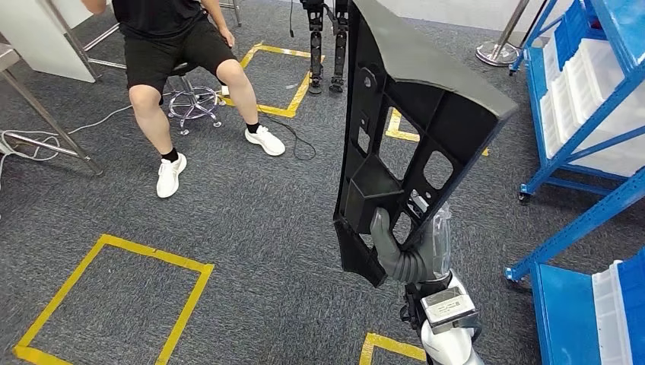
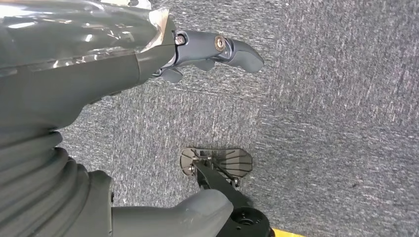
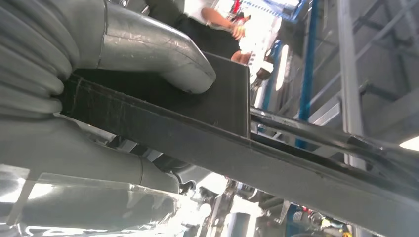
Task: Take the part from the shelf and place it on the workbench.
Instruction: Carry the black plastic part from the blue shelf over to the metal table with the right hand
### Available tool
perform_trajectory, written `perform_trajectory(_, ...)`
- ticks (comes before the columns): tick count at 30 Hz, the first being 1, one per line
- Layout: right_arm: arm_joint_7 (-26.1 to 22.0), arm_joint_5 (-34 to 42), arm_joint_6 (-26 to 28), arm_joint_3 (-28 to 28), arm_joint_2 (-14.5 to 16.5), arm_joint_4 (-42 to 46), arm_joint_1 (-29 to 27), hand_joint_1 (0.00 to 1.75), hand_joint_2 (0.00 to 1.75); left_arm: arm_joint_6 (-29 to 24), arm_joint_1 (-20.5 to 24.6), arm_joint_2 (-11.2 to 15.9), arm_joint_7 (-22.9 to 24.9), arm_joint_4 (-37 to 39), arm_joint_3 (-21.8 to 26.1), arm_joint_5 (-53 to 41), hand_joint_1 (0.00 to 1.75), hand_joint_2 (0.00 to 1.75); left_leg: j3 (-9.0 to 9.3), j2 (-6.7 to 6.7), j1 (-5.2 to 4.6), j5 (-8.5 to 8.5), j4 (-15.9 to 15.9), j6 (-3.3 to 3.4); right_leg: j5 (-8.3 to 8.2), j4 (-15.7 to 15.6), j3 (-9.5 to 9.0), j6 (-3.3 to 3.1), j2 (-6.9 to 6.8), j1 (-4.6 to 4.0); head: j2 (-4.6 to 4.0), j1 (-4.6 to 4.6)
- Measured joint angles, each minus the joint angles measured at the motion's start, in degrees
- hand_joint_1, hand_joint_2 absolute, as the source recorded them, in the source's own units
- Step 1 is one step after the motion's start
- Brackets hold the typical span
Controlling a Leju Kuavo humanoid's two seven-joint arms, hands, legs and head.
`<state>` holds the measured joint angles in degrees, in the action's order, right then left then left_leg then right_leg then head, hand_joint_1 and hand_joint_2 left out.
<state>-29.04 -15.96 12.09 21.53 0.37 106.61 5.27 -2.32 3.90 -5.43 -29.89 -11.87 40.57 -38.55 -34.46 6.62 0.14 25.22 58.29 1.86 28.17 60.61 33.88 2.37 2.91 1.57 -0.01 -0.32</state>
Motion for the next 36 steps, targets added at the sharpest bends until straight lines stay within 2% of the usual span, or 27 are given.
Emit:
perform_trajectory(1, 0.01, -0.01, -0.09, -0.01, 0.02, 0.02, 0.02, 1.75, 1.75, -0.01, -0.05, 0.01, -0.02, 0.0, 0.01, 0.02, 0.0, 1.75, -0.25, 0.54, -0.01, 0.08, 0.16, -0.37, -0.43, -1.14, -0.49, -0.3, 0.52, 0.01, 0.01, -0.01)
perform_trajectory(3, 0.04, -0.03, -0.45, -0.03, 0.08, 0.06, 0.18, 1.75, 1.75, -0.05, -0.29, 0.02, -0.09, 0.0, 0.02, 0.05, 0.0, 1.75, -0.62, 1.48, 0.23, 0.07, 0.22, -1.07, -0.63, -1.33, -0.7, -1.18, -0.4, -0.08, 0.0, -0.05)
perform_trajectory(4, 0.04, -0.04, -0.63, -0.05, 0.15, 0.07, 0.34, 1.75, 1.75, -0.09, -0.45, 0.02, -0.11, 0.01, 0.02, 0.06, 0.0, 1.75, -0.79, 1.06, 0.31, 0.27, 0.49, -1.37, -0.73, -1.48, -0.83, -1.53, -0.9, -0.04, -0.01, -0.05)
perform_trajectory(6, 0.05, -0.13, -0.91, -0.09, 0.35, 0.12, 0.6, 1.75, 1.75, -0.13, -0.51, -0.01, -0.08, 0.02, 0.02, 0.03, 0.0, 1.75, -2.36, -1.89, 0.36, 2.27, 3.82, -1.92, -0.78, -1.81, -1.17, -2.28, -2.14, 0.1, -0.01, -0.37)
perform_trajectory(7, 0.06, -0.17, -0.95, -0.11, 0.44, 0.13, 0.65, 1.75, 1.75, -0.14, -0.43, -0.04, -0.02, 0.02, 0.02, 0.02, 0.0, 1.75, -3.99, -3.93, 0.37, 3.95, 7.1, -2.15, -0.69, -1.85, -1.29, -2.56, -2.83, -0.08, 0.0, -0.51)
perform_trajectory(8, 0.06, -0.19, -1.0, -0.14, 0.49, 0.15, 0.63, 1.75, 1.75, -0.15, -0.32, -0.05, 0.04, 0.02, 0.02, -0.01, 0.0, 1.75, -5.99, -5.3, 0.45, 5.69, 10.91, -2.36, -0.56, -1.85, -1.33, -2.84, -3.55, -0.25, 0.0, -0.65)
perform_trajectory(9, 0.06, -0.1, -1.13, -0.16, 0.5, 0.15, 0.61, 1.75, 1.75, -0.16, -0.27, -0.05, 0.09, 0.02, 0.02, -0.02, 0.0, 1.75, -7.76, -5.98, 0.55, 6.85, 14.18, -2.5, -0.46, -1.85, -1.36, -2.97, -4.26, -0.4, -0.01, -0.66)
perform_trajectory(10, 0.05, 0.05, -1.32, -0.17, 0.5, 0.15, 0.59, 1.75, 1.75, -0.17, -0.29, -0.05, 0.1, 0.02, 0.02, -0.03, 0.0, 1.75, -8.85, -6.3, 0.61, 7.13, 16.0, -2.58, -0.36, -1.84, -1.39, -3.08, -4.96, -0.49, -0.01, -0.66)
perform_trajectory(11, 0.04, 0.25, -1.55, -0.19, 0.5, 0.15, 0.58, 1.75, 1.75, -0.18, -0.34, -0.04, 0.09, 0.02, 0.02, -0.04, 0.0, 1.75, -8.82, -6.49, 0.63, 6.34, 15.67, -2.58, -0.25, -1.84, -1.46, -3.12, -5.6, -0.53, -0.01, -0.68)
perform_trajectory(12, 0.02, 0.45, -1.75, -0.2, 0.5, 0.16, 0.58, 1.75, 1.75, -0.2, -0.39, -0.03, 0.04, 0.02, 0.02, -0.1, 0.0, 1.75, -7.6, -6.83, 0.63, 4.67, 13.16, -2.49, -0.12, -1.84, -1.59, -3.12, -6.2, -0.55, -0.01, -0.68)
perform_trajectory(14, -0.06, 0.66, -1.94, -0.23, 0.51, 0.19, 0.57, 1.75, 1.75, -0.32, -0.31, 0.04, -0.14, 0.01, 0.02, -0.43, 0.0, 1.75, -3.5, -8.82, 0.36, 1.16, 5.46, -2.02, 0.25, -1.82, -1.96, -2.88, -7.26, -0.79, -0.01, -0.69)
perform_trajectory(15, -0.14, 0.71, -1.97, -0.25, 0.5, 0.22, 0.57, 1.75, 1.75, -0.44, -0.2, 0.07, -0.25, 0.0, 0.02, -0.68, 0.0, 1.75, -2.02, -9.64, 0.14, 0.26, 2.66, -1.69, 0.42, -1.82, -2.11, -2.7, -7.72, -0.97, -0.01, -0.63)
perform_trajectory(16, -0.26, 0.74, -1.98, -0.26, 0.49, 0.24, 0.54, 1.75, 1.75, -0.58, -0.08, 0.09, -0.33, 0.0, 0.02, -0.88, 0.0, 1.75, -1.31, -10.12, -0.11, 0.01, 1.23, -1.39, 0.57, -1.82, -2.21, -2.47, -8.16, -1.15, -0.01, -0.63)
perform_trajectory(19, -0.7, 0.75, -1.99, -0.28, 0.52, 0.3, 0.36, 1.75, 1.75, -1.04, 0.0, 0.2, -0.39, 0.0, 0.02, -1.08, 0.0, 1.75, -0.96, -8.59, -0.34, -0.08, 0.27, -0.37, 0.93, -2.01, -2.67, -1.59, -9.22, -1.31, 0.0, -0.58)
perform_trajectory(21, -0.93, 0.74, -1.99, -0.31, 0.52, 0.39, 0.23, 1.75, 1.75, -1.16, 0.03, 0.24, -0.34, -0.01, 0.03, -1.1, 0.0, 1.75, -0.11, -7.39, -0.03, -0.56, -0.71, 0.4, 2.36, 0.4, -1.94, -1.44, -7.3, -1.31, 0.0, -0.45)
perform_trajectory(23, -1.13, 0.74, -1.99, -0.43, 0.42, 0.46, -0.14, 1.75, 1.75, -1.2, 0.17, 0.24, -0.3, -0.02, 0.04, -1.14, 0.0, 1.75, 0.25, -6.05, 0.13, -0.77, -1.07, 0.8, 5.16, 7.24, 1.46, -1.87, -4.4, -1.11, -0.01, -0.22)
perform_trajectory(24, -1.2, 0.75, -1.99, -0.55, 0.35, 0.47, -0.4, 1.75, 1.75, -1.23, 0.2, 0.25, -0.3, -0.02, 0.04, -1.17, 0.0, 1.75, 0.26, -5.29, 0.13, -0.76, -1.05, 0.85, 6.32, 10.95, 3.57, -1.97, -3.7, -1.04, -0.01, -0.14)
perform_trajectory(25, -1.25, 0.82, -2.01, -0.68, 0.27, 0.46, -0.63, 1.75, 1.75, -1.27, 0.2, 0.25, -0.31, -0.02, 0.05, -1.19, 0.0, 1.75, 0.28, -4.45, 0.13, -0.74, -1.03, 0.85, 6.8, 13.42, 5.19, -1.83, -3.4, -0.99, -0.01, -0.08)
perform_trajectory(26, -1.29, 0.91, -2.02, -0.79, 0.21, 0.45, -0.79, 1.75, 1.75, -1.3, 0.16, 0.25, -0.31, -0.02, 0.07, -1.2, 0.0, 1.75, 0.31, -3.61, 0.12, -0.72, -1.0, 0.84, 6.32, 13.77, 5.82, -1.47, -3.26, -0.96, 0.0, -0.09)
perform_trajectory(27, -1.35, 1.0, -2.04, -0.87, 0.16, 0.45, -0.84, 1.75, 1.75, -1.32, 0.12, 0.25, -0.31, -0.01, 0.09, -1.21, 0.0, 1.75, 0.4, -2.76, 0.13, -0.68, -0.97, 0.78, 4.9, 11.71, 5.23, -0.98, -3.05, -0.9, 0.01, -0.08)
perform_trajectory(28, -1.4, 1.07, -2.07, -0.93, 0.13, 0.45, -0.83, 1.75, 1.75, -1.33, 0.09, 0.23, -0.31, -0.01, 0.13, -1.22, 0.0, 1.75, 0.49, -1.94, 0.15, -0.62, -0.9, 0.68, 2.95, 7.9, 3.72, -0.47, -2.5, -0.74, 0.01, -0.08)
perform_trajectory(29, -1.45, 1.1, -2.08, -0.99, 0.11, 0.45, -0.81, 1.75, 1.75, -1.33, 0.09, 0.23, -0.31, 0.0, 0.16, -1.23, 0.0, 1.75, 0.5, -1.16, 0.11, -0.51, -0.74, 0.49, 1.1, 3.83, 2.07, -0.13, -1.35, -0.49, 0.01, -0.06)
perform_trajectory(30, -1.5, 1.11, -2.08, -1.05, 0.1, 0.47, -0.77, 1.75, 1.75, -1.34, 0.09, 0.23, -0.31, -0.01, 0.2, -1.24, 0.0, 1.75, 0.43, -0.45, 0.05, -0.33, -0.54, 0.19, -0.28, 0.59, 0.61, -0.13, -0.43, -0.3, 0.0, -0.06)
perform_trajectory(32, -1.55, 1.15, -2.09, -1.13, 0.1, 0.48, -0.7, 1.75, 1.75, -1.36, 0.0, 0.25, -0.29, -0.01, 0.25, -1.26, 0.0, 1.75, 0.08, 0.57, 0.03, -0.16, -0.33, -0.51, -1.23, -1.84, -0.49, -0.84, 0.48, -0.3, 0.0, -0.09)
perform_trajectory(34, -1.58, 1.16, -2.11, -1.16, 0.13, 0.51, -0.61, 1.75, 1.75, -1.4, -0.25, 0.34, -0.27, 0.0, 0.3, -1.27, 0.0, 1.75, -0.22, 1.12, 0.29, -0.13, -0.27, -1.11, -1.46, -2.03, -0.72, -1.73, -0.57, -0.33, -0.01, -0.11)
perform_trajectory(35, -1.6, 1.16, -2.13, -1.17, 0.19, 0.54, -0.55, 1.75, 1.75, -1.42, -0.34, 0.37, -0.27, 0.0, 0.31, -1.28, 0.0, 1.75, -0.48, 0.35, 0.32, 0.26, 0.32, -1.38, -1.52, -2.13, -0.85, -2.13, -1.11, -0.2, -0.01, -0.2)
perform_trajectory(36, -1.6, 1.16, -2.14, -1.19, 0.27, 0.57, -0.5, 1.75, 1.75, -1.44, -0.37, 0.4, -0.27, 0.0, 0.31, -1.29, 0.0, 1.75, -1.17, -1.07, 0.32, 1.24, 1.85, -1.64, -1.53, -2.24, -0.98, -2.52, -1.7, -0.09, -0.01, -0.39)
